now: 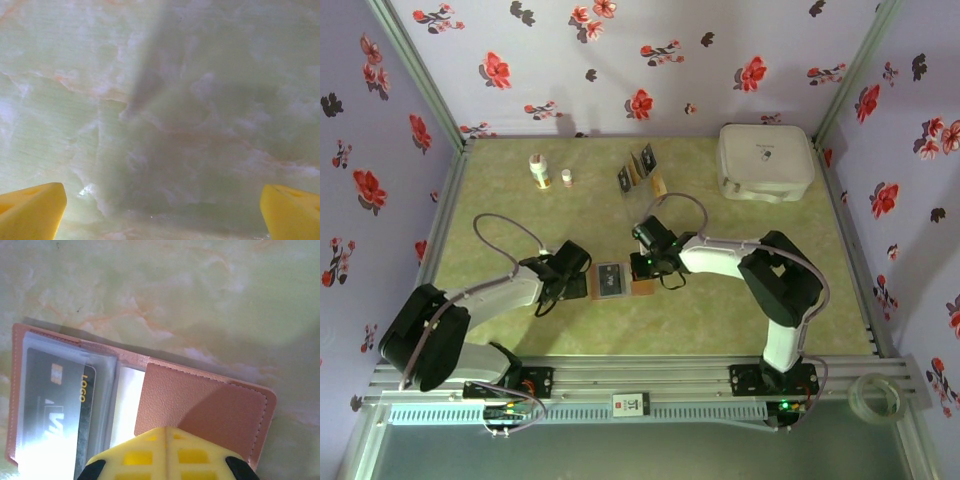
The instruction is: Put the credit cards into the card holder
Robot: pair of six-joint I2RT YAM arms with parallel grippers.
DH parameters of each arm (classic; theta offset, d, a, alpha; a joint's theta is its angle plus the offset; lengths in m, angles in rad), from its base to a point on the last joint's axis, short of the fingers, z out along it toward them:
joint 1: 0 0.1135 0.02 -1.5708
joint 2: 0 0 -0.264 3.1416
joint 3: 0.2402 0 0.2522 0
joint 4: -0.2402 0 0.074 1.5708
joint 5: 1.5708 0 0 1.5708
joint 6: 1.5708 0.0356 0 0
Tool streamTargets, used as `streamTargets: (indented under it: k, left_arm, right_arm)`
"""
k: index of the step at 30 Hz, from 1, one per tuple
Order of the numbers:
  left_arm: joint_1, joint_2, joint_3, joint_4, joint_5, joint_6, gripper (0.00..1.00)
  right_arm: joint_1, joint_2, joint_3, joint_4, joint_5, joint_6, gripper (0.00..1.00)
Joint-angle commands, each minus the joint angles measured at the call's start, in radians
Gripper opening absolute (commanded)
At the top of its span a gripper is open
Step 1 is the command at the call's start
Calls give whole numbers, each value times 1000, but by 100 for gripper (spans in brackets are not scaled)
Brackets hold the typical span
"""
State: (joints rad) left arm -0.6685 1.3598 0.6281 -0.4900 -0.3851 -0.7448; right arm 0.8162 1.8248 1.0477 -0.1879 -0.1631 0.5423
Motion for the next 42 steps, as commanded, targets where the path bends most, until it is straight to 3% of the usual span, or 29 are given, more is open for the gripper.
streamTargets:
  k: [1, 42]
  left_arm:
    - [-5, 20, 27, 2, -10, 31, 100]
    - [-23, 131, 72, 73, 16, 53, 100]
  right_arm:
    - [9, -48, 16, -16, 14, 14, 0]
    - [85, 100, 132, 8, -40, 41, 0]
